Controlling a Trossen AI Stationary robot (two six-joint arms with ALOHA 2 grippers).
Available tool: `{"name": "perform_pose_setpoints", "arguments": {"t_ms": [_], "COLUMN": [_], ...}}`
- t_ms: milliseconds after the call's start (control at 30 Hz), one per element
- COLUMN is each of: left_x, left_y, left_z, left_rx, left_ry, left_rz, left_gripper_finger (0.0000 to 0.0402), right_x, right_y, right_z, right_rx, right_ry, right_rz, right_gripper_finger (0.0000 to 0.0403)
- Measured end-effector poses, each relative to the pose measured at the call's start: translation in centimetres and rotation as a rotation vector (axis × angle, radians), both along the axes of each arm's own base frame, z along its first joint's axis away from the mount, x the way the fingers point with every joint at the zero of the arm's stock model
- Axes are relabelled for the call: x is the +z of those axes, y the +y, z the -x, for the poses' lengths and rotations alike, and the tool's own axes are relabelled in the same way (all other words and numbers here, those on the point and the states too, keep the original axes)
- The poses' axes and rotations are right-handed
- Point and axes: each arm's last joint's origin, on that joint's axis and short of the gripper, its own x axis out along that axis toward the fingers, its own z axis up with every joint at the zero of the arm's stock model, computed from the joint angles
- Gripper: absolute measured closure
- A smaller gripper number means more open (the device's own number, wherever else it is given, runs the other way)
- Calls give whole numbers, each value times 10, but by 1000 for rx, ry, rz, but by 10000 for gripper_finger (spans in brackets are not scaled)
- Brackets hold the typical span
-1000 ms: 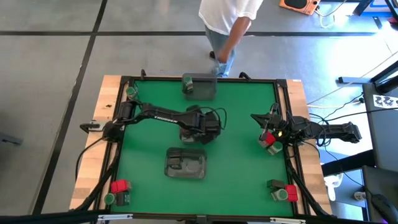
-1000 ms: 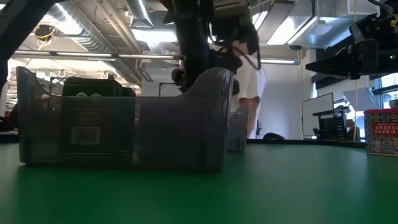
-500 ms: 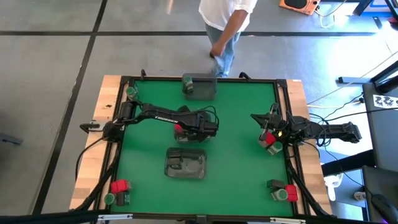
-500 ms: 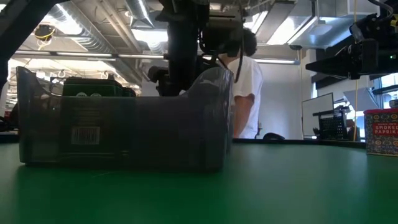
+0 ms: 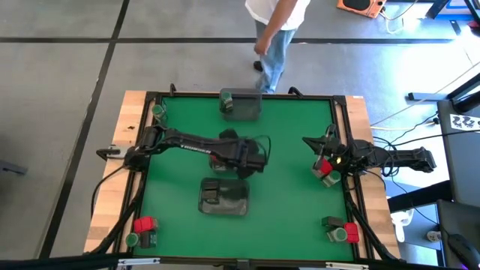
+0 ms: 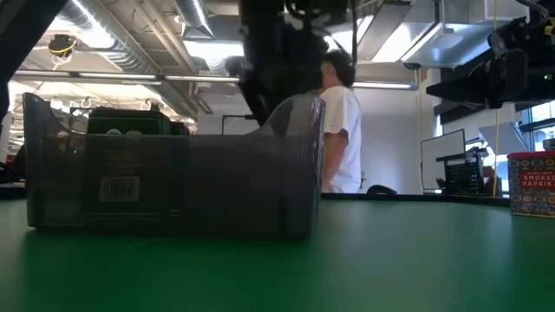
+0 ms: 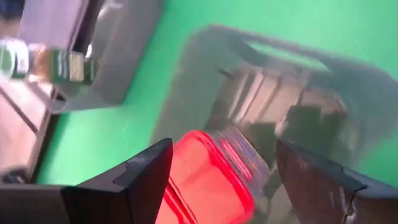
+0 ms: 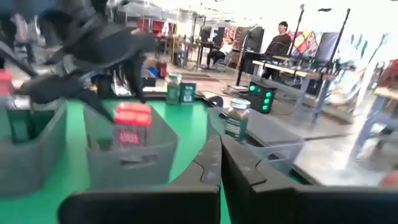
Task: Sort spices by type
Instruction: Put the red seasoning can into the middle gray bin
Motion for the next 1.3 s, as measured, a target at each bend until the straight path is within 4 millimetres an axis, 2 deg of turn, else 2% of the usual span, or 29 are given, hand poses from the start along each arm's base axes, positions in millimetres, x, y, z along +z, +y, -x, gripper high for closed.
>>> {"name": "perform_pose_setpoints", "arguments": {"t_ms": [133, 200, 300, 433, 733, 900, 1100, 1200, 1300], "left_x": [-10, -16, -19, -14, -8, -16, -26, -26, -27], "left_y": [-27, -40, -56, -69, -66, -62, -61, -61, -61], "left_z": [11, 17, 28, 44, 88, 98, 103, 103, 103], "left_rx": [-134, -162, -195, -259, -409, -445, -462, -463, -469], "left_ry": [85, 73, -18, -214, -764, -954, -958, -958, -949], "left_rz": [-11, -13, -9, 13, 16, -12, -24, -26, -30], "left_gripper_finger": [121, 121, 121, 121, 121, 121, 121, 121, 121], "right_x": [3, 7, 24, 41, 88, 115, 133, 133, 128], "right_y": [1, 2, 2, 1, 2, 2, 3, 6, 7], "right_z": [0, 1, 5, 6, -6, -17, -25, -31, -38], "right_rx": [41, 73, 87, 52, 32, 7, -28, -18, -72], "right_ry": [-19, -6, -36, 6, 214, 392, 627, 703, 756], "right_rz": [-40, -38, -38, -62, -162, -206, -325, -447, -609], "right_gripper_finger": [397, 397, 397, 397, 397, 397, 397, 394, 365]}}
